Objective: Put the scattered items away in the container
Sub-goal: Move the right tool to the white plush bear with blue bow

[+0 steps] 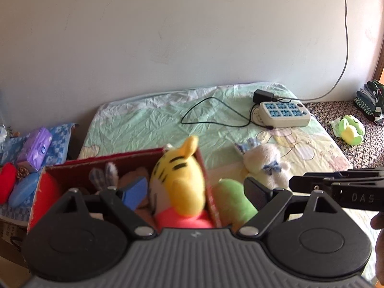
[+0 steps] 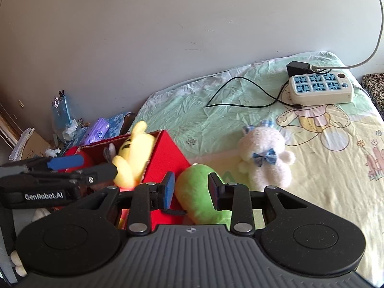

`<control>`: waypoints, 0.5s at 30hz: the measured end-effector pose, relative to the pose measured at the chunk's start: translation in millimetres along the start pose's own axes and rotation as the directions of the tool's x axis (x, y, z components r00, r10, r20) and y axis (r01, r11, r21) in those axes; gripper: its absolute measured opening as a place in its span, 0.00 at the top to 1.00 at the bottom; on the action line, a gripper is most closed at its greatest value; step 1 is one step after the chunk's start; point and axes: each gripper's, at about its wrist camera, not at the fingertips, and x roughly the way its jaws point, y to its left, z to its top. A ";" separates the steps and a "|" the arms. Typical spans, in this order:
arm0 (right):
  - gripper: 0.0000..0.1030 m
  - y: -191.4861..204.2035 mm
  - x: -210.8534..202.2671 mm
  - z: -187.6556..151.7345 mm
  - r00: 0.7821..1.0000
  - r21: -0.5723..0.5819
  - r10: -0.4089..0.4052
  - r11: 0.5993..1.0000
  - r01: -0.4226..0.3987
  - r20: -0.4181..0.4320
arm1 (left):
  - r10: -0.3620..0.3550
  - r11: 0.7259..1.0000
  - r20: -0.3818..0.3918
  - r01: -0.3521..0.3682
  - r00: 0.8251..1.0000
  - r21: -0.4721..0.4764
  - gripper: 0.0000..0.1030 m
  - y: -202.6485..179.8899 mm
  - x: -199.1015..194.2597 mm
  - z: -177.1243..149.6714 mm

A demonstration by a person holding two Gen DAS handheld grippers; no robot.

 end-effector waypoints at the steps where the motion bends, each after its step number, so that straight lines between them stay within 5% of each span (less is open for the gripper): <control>1: 0.67 -6.2 -2.7 1.1 1.000 -0.004 0.001 1.000 -0.001 0.002 | -0.001 1.000 0.004 0.001 1.000 0.000 0.13 -7.6 -0.7 1.3; 15: 0.62 -86.4 -8.2 5.7 0.998 0.054 0.004 0.999 -0.001 -0.056 | -0.114 0.993 -0.015 0.114 0.993 0.021 0.12 -94.7 29.3 -9.5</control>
